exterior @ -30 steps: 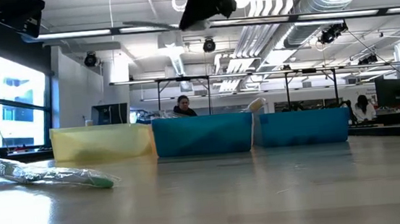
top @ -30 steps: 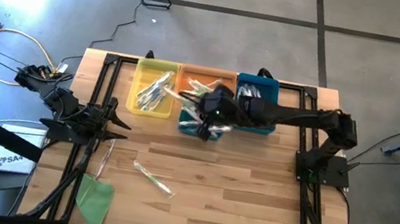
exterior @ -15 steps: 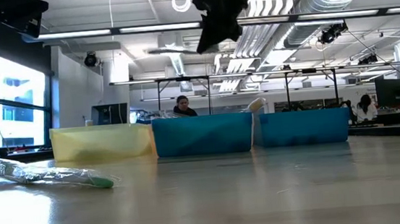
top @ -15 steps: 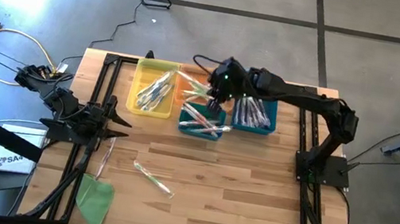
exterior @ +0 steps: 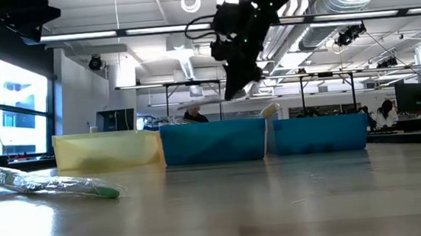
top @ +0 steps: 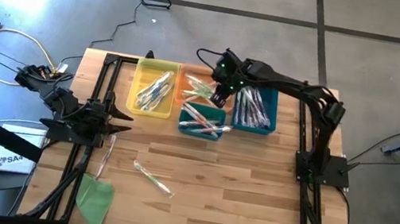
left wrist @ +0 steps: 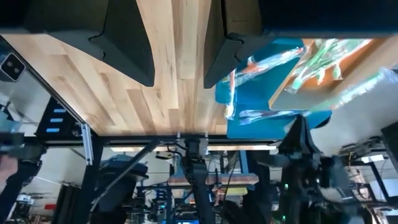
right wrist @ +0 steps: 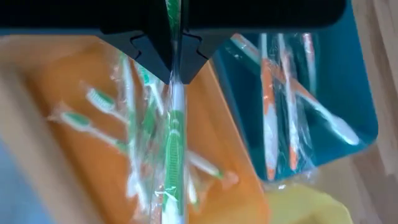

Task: Pick & Place Toothbrushes
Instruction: Put the green toothbrush into the orange bin

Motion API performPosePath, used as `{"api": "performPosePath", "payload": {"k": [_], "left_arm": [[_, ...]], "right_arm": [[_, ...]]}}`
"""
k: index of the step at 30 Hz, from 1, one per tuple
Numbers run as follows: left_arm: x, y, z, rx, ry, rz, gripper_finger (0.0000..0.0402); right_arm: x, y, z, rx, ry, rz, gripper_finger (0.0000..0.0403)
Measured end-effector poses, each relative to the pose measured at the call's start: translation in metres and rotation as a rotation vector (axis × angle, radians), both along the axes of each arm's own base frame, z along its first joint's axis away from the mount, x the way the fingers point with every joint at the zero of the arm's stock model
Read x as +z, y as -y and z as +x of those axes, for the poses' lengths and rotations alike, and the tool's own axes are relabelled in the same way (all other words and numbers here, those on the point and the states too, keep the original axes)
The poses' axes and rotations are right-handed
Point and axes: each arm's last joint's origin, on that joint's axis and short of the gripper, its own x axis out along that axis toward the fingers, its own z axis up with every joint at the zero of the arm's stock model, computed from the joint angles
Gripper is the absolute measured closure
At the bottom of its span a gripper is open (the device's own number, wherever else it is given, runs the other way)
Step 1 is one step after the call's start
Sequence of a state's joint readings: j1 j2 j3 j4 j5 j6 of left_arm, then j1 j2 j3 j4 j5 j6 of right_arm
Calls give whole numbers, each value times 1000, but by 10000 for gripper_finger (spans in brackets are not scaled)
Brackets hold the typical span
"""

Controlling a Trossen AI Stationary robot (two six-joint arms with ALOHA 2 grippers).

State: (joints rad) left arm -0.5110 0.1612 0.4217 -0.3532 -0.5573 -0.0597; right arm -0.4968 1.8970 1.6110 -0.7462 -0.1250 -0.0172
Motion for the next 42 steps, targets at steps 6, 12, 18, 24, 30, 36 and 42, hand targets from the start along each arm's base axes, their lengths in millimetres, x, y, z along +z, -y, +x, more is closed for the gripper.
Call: {"api": "performPosePath", "payload": {"k": [6,12,18,24,30,36,42], "left_arm": [[0,0,0,4,0,-2,268],[0,0,0,5,1,-4,268],[0,-1,0,52,6,-63,268],[-6,-4,0,148,-41,-27,268],[-13,-4,4,241,-120,48,268],[-15,-2,8,247,-140,61,268],[-15,-2,8,249,-136,39,268]], "right_arm": [[-32,15,6,0,-52,54,399],[-54,29,8,-24,-76,71,399],[-71,36,9,-44,-113,79,399],[-73,39,10,-54,-110,57,399],[-73,42,9,-63,-106,53,399],[-72,42,10,-59,-89,49,390],[-72,41,11,-27,-93,35,346]]}}
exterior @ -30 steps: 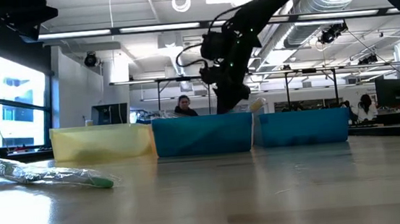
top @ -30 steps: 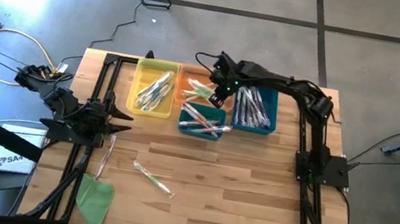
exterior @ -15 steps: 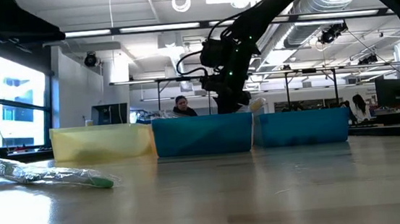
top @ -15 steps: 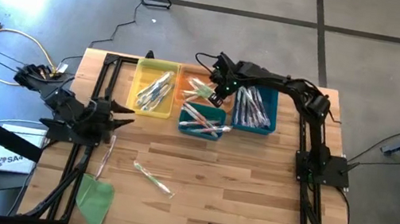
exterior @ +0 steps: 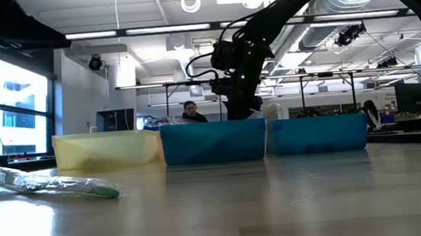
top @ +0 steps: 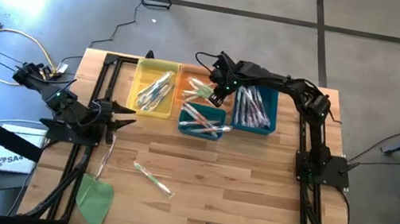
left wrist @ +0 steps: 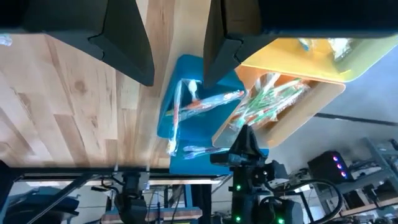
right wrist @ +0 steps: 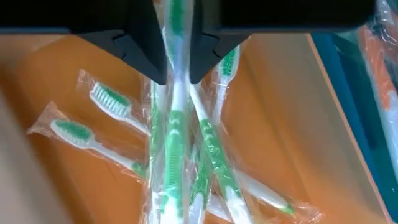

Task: Pick & Place Toothbrushes
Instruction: Put the green toothbrush into the orange bin

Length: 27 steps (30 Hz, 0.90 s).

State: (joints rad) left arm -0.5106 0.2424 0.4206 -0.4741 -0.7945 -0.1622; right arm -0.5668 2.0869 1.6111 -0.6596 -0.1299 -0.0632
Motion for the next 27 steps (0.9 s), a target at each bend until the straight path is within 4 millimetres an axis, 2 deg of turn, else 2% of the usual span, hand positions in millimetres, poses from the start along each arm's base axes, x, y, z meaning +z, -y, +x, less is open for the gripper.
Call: {"api": "performPosePath", "payload": {"k": [6,13,19,27], "left_arm": [[0,0,0,-17,-2,-5,268],[0,1,0,-25,-4,-7,268],[0,2,0,-70,-10,-19,268],[-1,4,1,-150,-22,-41,268]], "right_arm": [[9,-4,1,9,5,-44,289],[41,-7,-6,10,51,-131,274],[83,-27,-13,-2,203,-58,296],[125,-79,-10,53,314,-53,370]]}}
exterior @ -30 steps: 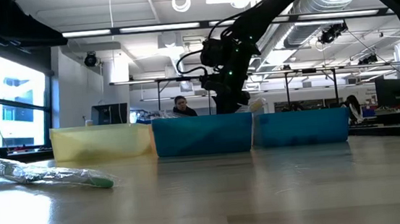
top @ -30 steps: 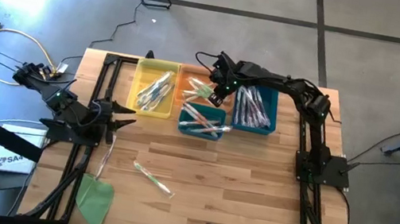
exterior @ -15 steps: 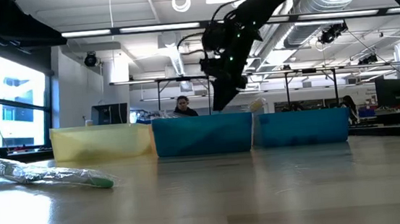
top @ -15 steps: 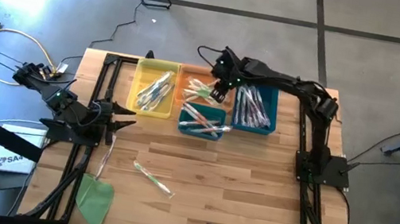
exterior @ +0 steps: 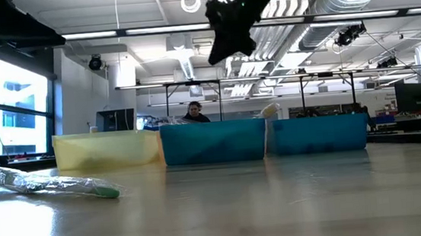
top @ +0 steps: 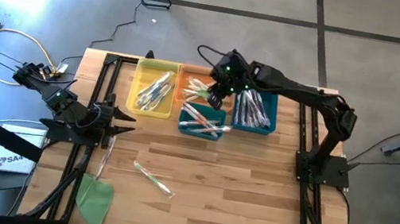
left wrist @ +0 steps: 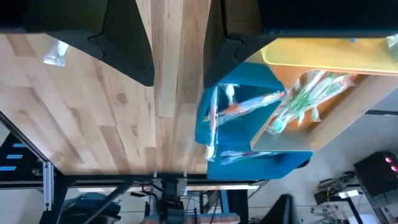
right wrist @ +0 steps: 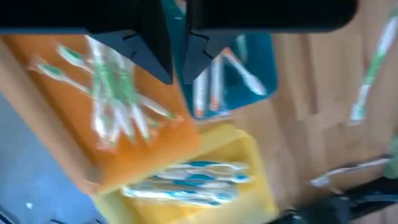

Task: Pick & Place Toothbrushes
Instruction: Put the green toothbrush into the orange bin

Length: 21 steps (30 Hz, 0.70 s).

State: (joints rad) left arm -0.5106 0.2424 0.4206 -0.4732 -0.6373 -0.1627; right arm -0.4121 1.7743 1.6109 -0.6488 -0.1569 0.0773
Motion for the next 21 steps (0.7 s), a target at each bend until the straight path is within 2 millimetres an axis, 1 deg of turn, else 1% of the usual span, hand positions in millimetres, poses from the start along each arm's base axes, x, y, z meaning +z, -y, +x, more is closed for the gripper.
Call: {"api": "performPosePath", "payload": {"k": [3,9,12,16,21], "left_arm": [[0,0,0,0,0,0,268],[0,1,0,-37,-5,-9,268],[0,2,0,-83,-12,-17,268],[0,3,0,-95,-14,-18,268],[1,3,1,-96,-1,-24,268]], "right_arm": [[7,-19,4,23,22,14,395],[11,-50,11,41,41,79,400],[11,-63,14,69,40,85,399],[11,-79,18,113,40,99,400],[11,-92,20,177,49,165,399]]}}
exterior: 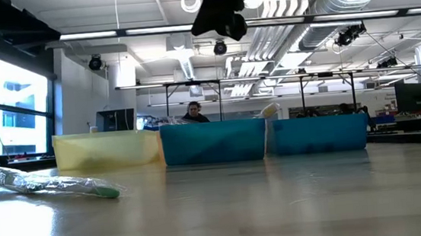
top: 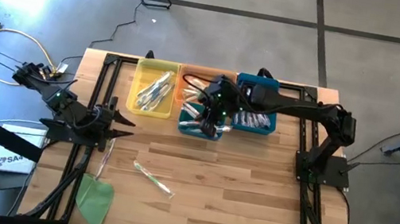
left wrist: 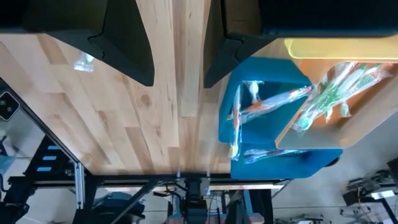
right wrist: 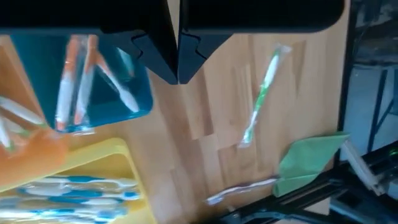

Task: Pick & Place Toothbrushes
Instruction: Put the green toothbrush into the orange bin

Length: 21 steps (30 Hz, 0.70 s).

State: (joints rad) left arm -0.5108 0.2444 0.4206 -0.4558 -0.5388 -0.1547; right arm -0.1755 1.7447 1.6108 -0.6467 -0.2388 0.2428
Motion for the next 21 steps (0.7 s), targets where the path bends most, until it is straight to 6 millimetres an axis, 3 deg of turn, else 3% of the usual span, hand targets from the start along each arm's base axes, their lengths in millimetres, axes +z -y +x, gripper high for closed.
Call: {"api": "performPosePath", "payload": {"k": [12,21], "left_arm": [[2,17,27,-76,-9,98,268],[-7,41,60,-277,-245,147,268]], "right_arm": [[6,-21,-3,-22,-8,-99,400],[3,-45,-9,53,-85,-107,401]]}}
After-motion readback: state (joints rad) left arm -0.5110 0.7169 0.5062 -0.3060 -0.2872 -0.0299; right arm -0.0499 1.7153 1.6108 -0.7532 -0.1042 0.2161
